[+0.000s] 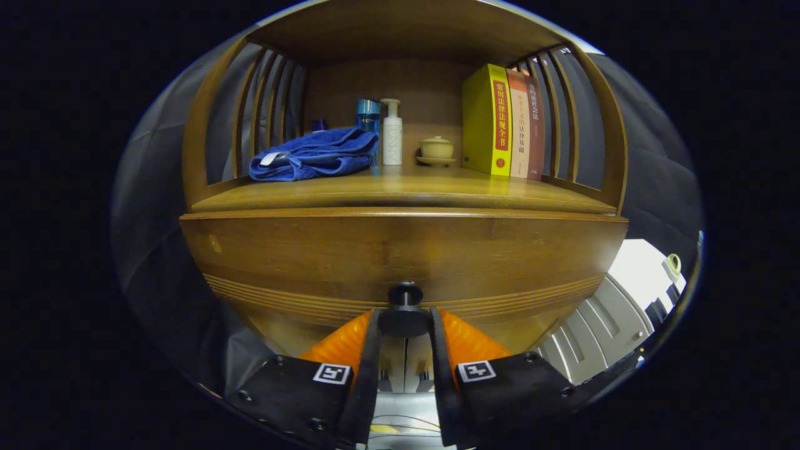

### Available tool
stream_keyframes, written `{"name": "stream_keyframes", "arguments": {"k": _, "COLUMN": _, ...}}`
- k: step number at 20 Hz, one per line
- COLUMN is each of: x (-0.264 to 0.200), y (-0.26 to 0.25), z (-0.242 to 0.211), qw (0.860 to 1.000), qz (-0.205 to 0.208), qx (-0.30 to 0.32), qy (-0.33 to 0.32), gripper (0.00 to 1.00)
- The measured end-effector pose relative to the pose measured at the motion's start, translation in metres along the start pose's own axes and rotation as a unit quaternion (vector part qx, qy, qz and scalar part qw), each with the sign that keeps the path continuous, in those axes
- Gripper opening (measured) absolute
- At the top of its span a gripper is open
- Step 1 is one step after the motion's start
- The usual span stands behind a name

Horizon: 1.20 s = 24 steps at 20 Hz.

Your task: Pull open the drawer, take out the items inside it, and place them on the countertop above the cabinet.

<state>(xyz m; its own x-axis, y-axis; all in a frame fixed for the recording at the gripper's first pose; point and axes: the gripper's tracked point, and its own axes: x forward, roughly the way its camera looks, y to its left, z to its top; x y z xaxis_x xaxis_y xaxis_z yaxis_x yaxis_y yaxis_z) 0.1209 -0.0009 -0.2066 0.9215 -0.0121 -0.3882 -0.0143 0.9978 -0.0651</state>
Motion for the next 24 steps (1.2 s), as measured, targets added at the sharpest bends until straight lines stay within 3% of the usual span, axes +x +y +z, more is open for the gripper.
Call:
{"name": "stream_keyframes", "arguments": {"k": 10, "x": -0.073, "y": -0.001, "z": -0.032, "qw": 1.0, "qz": -0.004, "qx": 0.001, "qy": 0.019, "gripper": 0.48}}
{"name": "stream_keyframes", "arguments": {"k": 24, "x": -0.148, "y": 0.002, "z": -0.04, "qw": 1.0, "qz": -0.001, "qx": -0.013, "qy": 0.013, "gripper": 0.48}}
